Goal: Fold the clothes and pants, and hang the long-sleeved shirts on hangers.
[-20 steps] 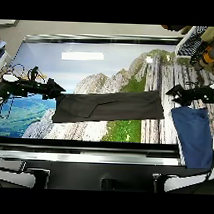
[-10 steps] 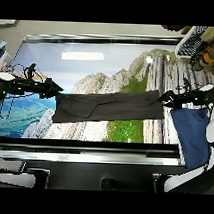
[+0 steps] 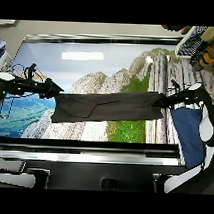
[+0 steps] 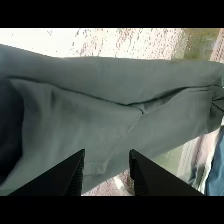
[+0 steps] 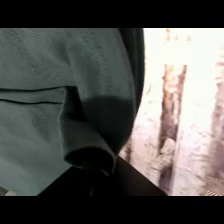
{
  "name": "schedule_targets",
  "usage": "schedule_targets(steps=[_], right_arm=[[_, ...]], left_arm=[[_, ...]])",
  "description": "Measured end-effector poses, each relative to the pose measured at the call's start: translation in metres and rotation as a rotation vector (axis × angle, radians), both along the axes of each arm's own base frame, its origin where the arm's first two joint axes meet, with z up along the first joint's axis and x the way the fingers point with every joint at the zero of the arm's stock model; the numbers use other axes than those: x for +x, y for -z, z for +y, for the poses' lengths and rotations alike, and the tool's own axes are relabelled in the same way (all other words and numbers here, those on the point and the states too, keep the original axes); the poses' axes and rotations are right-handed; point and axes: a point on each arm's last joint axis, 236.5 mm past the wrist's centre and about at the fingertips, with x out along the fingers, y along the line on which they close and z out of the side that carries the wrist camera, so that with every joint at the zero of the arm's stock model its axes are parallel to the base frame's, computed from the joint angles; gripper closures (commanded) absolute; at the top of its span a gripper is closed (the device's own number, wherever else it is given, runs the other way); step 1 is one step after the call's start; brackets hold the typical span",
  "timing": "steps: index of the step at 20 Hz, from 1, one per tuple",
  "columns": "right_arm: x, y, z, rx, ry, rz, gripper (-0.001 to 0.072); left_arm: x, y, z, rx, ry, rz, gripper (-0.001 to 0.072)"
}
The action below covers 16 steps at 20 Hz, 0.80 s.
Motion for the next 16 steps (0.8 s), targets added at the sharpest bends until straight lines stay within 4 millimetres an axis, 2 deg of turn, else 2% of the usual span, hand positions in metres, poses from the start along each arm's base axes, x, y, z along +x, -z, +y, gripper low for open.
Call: schedule_targets(steps=[1, 2, 3, 5, 8, 11, 13, 16], right_arm=[[0.001, -0.008, 0.002, 0.002, 0.004, -0.008, 0.0677], [0.002, -0.018, 0.003, 0.001, 0.013, -0.020, 0.0677], [0.003, -0.029, 0.003, -0.011, 0.021, -0.033, 0.0677], [0.004, -0.056, -0.003, -0.053, 0.040, -0.073, 0.0678], [-0.003, -0.101, -0.015, -0.140, 0.075, -0.127, 0.0678], [-0.015, -0.149, -0.028, -0.229, 0.136, -0.186, 0.0679], [-0.026, -0.179, -0.035, -0.276, 0.184, -0.222, 0.0679], [-0.045, -0.221, -0.041, -0.324, 0.247, -0.282, 0.0679]], left_arm=[[-0.003, 0.000, 0.000, 0.005, 0.010, 0.005, 0.0404], [-0.005, 0.000, 0.000, 0.011, 0.016, 0.008, 0.0615], [-0.006, 0.000, 0.000, 0.014, 0.019, 0.013, 0.0693], [-0.009, 0.001, -0.007, 0.020, 0.026, 0.026, 0.0693], [-0.008, 0.003, -0.036, 0.027, 0.040, 0.035, 0.0693], [-0.008, 0.010, -0.091, 0.034, 0.061, 0.037, 0.0693], [-0.013, 0.018, -0.139, 0.037, 0.082, 0.033, 0.0694], [-0.034, 0.033, -0.220, 0.027, 0.106, 0.044, 0.0694]])
